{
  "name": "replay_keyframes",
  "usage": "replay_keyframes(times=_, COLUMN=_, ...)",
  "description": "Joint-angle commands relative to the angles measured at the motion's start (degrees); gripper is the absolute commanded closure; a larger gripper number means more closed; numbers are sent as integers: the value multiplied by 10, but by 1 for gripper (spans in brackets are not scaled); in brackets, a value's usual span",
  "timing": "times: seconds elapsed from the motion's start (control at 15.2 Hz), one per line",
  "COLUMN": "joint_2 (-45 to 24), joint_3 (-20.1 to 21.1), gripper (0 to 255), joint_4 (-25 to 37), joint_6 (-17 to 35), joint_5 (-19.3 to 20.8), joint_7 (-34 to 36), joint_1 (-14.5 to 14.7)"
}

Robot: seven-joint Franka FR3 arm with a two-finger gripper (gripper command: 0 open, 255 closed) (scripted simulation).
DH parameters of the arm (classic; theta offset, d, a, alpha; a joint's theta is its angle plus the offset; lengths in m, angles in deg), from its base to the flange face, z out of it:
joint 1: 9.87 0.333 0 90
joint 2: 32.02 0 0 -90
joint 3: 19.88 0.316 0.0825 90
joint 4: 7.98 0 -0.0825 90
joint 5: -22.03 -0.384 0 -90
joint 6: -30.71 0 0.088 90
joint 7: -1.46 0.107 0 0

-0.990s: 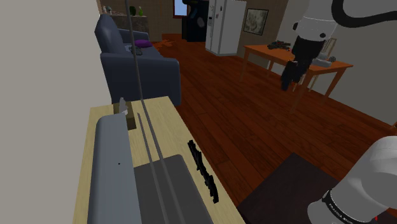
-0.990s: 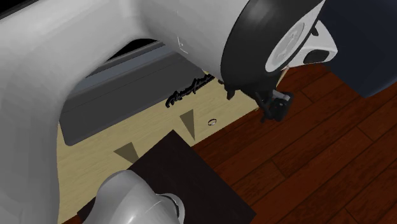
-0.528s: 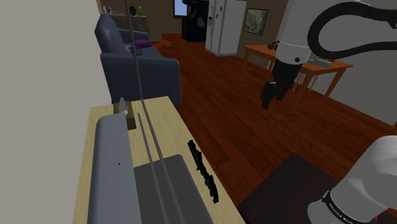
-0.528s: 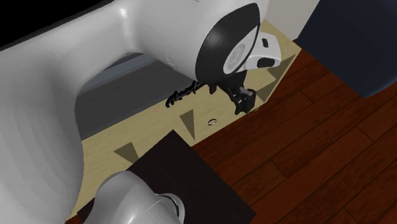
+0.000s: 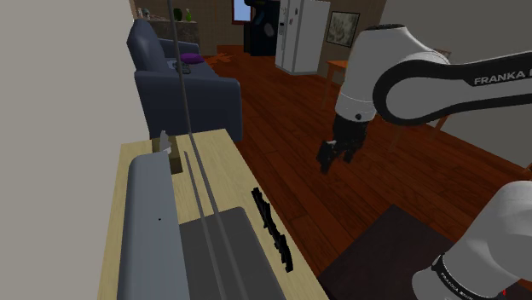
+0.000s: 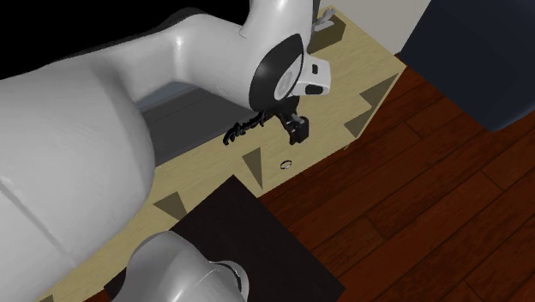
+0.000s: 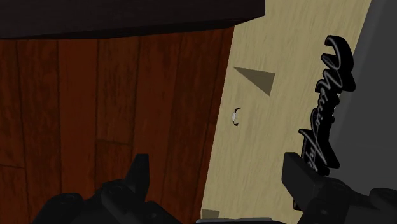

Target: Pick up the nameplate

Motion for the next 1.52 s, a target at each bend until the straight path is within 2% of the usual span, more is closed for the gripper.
replay_keyframes(times=0.0, joint_2=-28, joint_3=22, gripper=0, joint_4=-4, joint_6=34, joint_5=-10, joint_7=30, joint_1=4)
replay_keyframes(times=0.46, joint_2=-157, joint_3=96, gripper=0, joint_4=16, joint_6=145, joint_5=-11, joint_7=137, joint_1=5)
replay_keyframes(times=0.66, joint_2=-223, joint_3=125, gripper=0, joint_4=37, joint_6=189, joint_5=9, joint_7=192, joint_1=1)
replay_keyframes(times=0.86, joint_2=-295, joint_3=148, gripper=0, joint_4=65, joint_6=227, joint_5=48, joint_7=256, joint_1=0)
replay_keyframes(times=1.06, joint_2=-359, joint_3=157, gripper=0, joint_4=95, joint_6=254, joint_5=93, joint_7=316, joint_1=6)
replay_keyframes(times=1.45, joint_2=-402, joint_3=148, gripper=0, joint_4=86, joint_6=298, joint_5=133, joint_7=344, joint_1=12)
